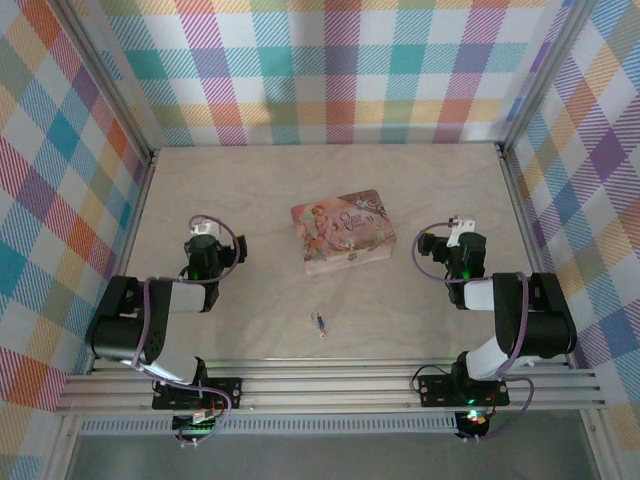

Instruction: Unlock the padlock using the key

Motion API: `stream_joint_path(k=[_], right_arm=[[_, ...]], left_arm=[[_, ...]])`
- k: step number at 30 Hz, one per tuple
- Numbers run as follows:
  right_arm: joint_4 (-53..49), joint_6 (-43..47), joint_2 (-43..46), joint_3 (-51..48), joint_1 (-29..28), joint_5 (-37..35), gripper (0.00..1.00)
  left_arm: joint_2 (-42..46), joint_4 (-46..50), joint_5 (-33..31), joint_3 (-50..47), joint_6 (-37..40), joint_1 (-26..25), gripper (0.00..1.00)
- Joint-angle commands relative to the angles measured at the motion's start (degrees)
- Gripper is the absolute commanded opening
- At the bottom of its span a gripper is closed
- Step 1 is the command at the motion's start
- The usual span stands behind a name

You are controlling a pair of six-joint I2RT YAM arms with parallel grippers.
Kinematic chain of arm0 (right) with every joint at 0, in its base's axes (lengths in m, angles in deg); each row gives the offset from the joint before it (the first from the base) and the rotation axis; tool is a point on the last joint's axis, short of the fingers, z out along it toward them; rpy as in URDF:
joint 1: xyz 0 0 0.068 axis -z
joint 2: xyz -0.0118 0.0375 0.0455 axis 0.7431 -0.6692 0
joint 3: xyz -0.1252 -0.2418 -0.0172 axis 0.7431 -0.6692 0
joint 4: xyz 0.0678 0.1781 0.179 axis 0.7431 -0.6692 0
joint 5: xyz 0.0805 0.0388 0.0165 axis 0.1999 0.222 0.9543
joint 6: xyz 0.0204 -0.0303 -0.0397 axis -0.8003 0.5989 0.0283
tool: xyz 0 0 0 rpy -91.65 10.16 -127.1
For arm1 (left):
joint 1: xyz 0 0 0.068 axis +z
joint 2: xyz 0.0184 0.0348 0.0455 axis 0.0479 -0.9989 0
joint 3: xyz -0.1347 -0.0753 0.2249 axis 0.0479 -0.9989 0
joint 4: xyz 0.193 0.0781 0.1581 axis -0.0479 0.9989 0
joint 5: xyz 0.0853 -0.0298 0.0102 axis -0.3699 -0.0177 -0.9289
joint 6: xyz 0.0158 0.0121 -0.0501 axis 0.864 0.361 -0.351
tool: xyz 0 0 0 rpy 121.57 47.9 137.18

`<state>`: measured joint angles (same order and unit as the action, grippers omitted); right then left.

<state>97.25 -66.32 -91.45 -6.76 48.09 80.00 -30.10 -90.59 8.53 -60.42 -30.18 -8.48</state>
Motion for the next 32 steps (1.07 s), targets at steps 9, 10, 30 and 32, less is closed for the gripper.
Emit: stream_joint_path(k=[9,10,30,32], right_arm=[[1.29,0.94,0.03,1.24,-0.08,1.58,1.00],[1.19,0.95,0.01,1.28,-0.05,1.55,1.00],[-0.50,2.62,-0.42,2.43,-0.80,2.72,1.00],[-0.24,2.56,-0.24,2.25,-0.75,2.78,1.00]], left_arm=[[-1.27,-2.92,2.43,0.86,1.21,1.23,1.00],[-1.13,-2.80,2.41,0.88,1.17,1.25,1.00],[-1.21,-2.85,2.39,0.92,1.21,1.21,1.00],[-1.21,-2.80,2.36,0.92,1.17,1.25,1.00]])
